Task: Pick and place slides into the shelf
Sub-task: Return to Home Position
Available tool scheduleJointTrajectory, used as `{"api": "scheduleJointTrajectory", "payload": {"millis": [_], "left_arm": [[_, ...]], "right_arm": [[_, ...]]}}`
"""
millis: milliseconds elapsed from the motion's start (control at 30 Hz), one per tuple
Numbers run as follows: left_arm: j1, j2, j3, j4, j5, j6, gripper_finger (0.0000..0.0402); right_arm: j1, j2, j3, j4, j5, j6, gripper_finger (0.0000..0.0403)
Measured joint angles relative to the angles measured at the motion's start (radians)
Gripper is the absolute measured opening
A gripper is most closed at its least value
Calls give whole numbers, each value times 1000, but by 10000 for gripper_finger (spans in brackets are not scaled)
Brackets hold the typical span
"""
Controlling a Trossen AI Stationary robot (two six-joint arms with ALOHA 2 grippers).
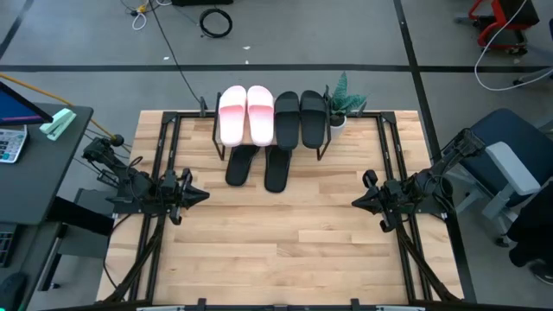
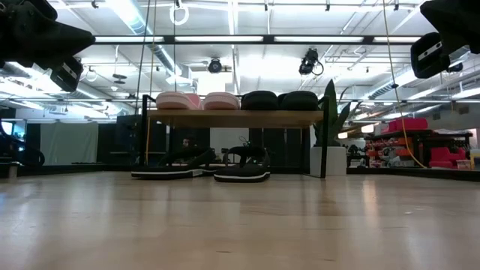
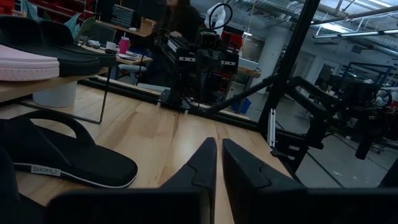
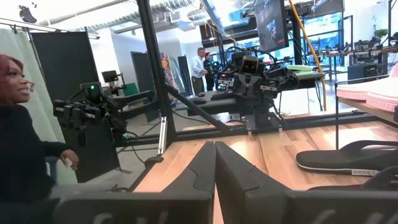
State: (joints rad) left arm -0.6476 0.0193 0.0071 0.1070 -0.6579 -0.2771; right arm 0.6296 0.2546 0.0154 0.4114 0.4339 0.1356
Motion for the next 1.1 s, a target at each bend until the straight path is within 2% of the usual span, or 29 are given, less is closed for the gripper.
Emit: {"api": "scheduleJointTrajectory", "payload": {"millis": [233, 600, 1100], "left_arm": [[0, 0, 0, 0, 0, 0, 21], [0, 0, 0, 0, 0, 0, 36], [0, 0, 0, 0, 0, 0, 27]], "right_arm": [[0, 0, 0, 0, 0, 0, 13], [0, 0, 0, 0, 0, 0, 13], [0, 0, 0, 0, 0, 0, 13]]}}
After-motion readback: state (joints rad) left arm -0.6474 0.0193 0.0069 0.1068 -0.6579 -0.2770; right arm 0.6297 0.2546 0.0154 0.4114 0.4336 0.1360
